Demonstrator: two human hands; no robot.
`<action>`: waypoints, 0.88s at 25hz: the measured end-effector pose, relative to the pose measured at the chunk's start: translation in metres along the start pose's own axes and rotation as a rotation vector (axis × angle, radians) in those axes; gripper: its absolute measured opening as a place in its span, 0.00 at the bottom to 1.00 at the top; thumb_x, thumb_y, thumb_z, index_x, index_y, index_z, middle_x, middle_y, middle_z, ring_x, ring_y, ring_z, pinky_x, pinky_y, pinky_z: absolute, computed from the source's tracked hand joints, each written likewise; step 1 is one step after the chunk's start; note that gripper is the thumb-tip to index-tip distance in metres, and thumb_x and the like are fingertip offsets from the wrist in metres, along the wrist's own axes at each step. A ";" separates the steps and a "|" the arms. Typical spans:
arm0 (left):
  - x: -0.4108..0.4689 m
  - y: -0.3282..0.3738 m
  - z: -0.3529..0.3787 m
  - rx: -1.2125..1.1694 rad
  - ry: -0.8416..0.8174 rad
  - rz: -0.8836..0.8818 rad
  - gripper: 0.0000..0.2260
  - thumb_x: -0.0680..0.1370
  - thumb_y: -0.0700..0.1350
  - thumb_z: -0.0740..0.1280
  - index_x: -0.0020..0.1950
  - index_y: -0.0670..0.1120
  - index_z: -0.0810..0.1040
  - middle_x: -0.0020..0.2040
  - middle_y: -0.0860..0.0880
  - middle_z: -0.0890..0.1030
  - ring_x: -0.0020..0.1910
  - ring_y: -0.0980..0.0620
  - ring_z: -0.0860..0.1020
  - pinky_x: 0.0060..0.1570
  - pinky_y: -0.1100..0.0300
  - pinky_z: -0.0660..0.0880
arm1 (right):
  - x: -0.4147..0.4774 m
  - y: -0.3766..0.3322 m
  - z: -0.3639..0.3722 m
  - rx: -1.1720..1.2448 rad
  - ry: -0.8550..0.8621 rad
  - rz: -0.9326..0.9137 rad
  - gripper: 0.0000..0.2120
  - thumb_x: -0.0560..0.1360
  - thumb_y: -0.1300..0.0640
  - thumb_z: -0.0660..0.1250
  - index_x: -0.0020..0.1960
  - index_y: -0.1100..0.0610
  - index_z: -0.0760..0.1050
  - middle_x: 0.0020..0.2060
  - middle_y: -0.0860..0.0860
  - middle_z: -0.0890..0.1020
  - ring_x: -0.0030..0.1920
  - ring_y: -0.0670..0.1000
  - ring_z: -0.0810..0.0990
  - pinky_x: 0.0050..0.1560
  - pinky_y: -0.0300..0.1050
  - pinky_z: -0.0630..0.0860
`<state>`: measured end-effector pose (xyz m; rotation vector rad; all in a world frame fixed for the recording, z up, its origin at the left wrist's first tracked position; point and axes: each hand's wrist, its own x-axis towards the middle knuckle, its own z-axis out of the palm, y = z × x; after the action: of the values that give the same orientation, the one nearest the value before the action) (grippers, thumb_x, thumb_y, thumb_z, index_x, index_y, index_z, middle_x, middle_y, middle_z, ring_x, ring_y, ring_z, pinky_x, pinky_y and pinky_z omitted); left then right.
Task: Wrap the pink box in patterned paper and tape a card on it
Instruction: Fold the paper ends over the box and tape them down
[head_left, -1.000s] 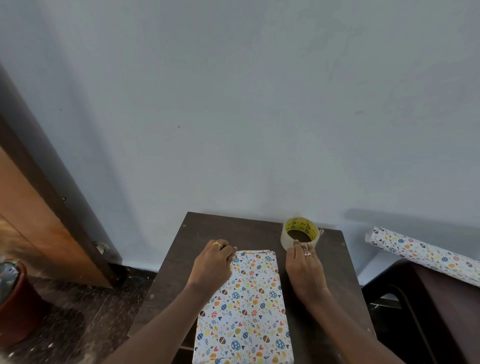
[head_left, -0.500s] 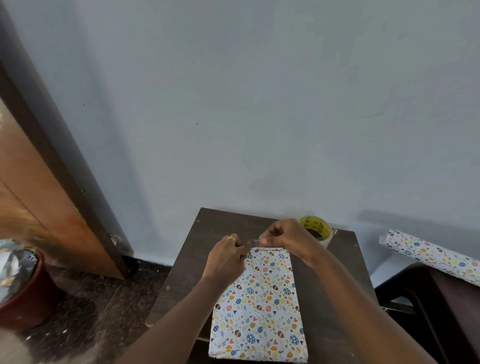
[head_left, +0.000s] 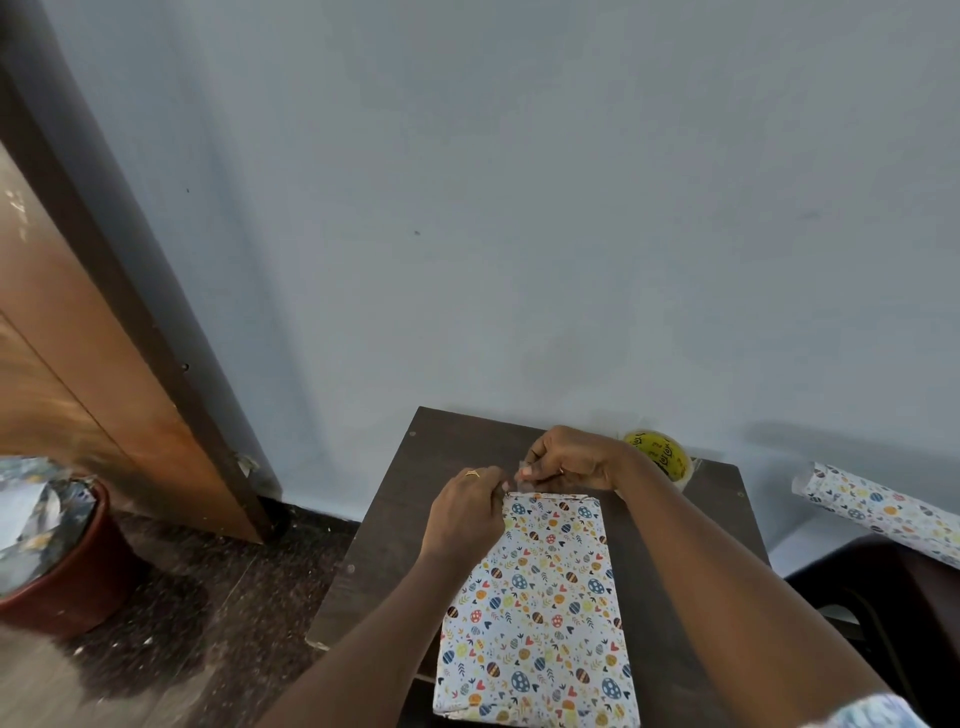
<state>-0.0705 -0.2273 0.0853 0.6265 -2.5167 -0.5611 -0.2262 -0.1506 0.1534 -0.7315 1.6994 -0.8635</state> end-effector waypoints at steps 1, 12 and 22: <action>0.000 0.001 -0.001 -0.006 -0.005 -0.015 0.08 0.81 0.41 0.56 0.49 0.45 0.75 0.40 0.48 0.78 0.38 0.54 0.70 0.36 0.63 0.63 | 0.001 -0.002 0.000 -0.070 0.021 0.010 0.03 0.74 0.68 0.66 0.43 0.66 0.78 0.38 0.56 0.81 0.39 0.48 0.80 0.39 0.35 0.79; 0.001 0.004 -0.003 -0.043 -0.089 -0.101 0.16 0.78 0.57 0.61 0.60 0.49 0.69 0.53 0.51 0.80 0.52 0.53 0.77 0.46 0.62 0.71 | 0.001 0.000 0.011 -0.240 0.139 0.027 0.06 0.72 0.72 0.65 0.46 0.70 0.80 0.30 0.51 0.80 0.31 0.45 0.76 0.29 0.33 0.71; 0.000 0.009 -0.009 -0.027 -0.150 -0.103 0.22 0.70 0.61 0.70 0.58 0.51 0.69 0.53 0.53 0.78 0.53 0.55 0.75 0.49 0.63 0.70 | 0.013 0.011 0.011 -0.292 0.212 0.021 0.09 0.70 0.66 0.71 0.46 0.72 0.80 0.33 0.56 0.79 0.32 0.48 0.73 0.35 0.42 0.68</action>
<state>-0.0686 -0.2224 0.0972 0.7325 -2.6221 -0.7023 -0.2192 -0.1568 0.1349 -0.8380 2.0475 -0.7049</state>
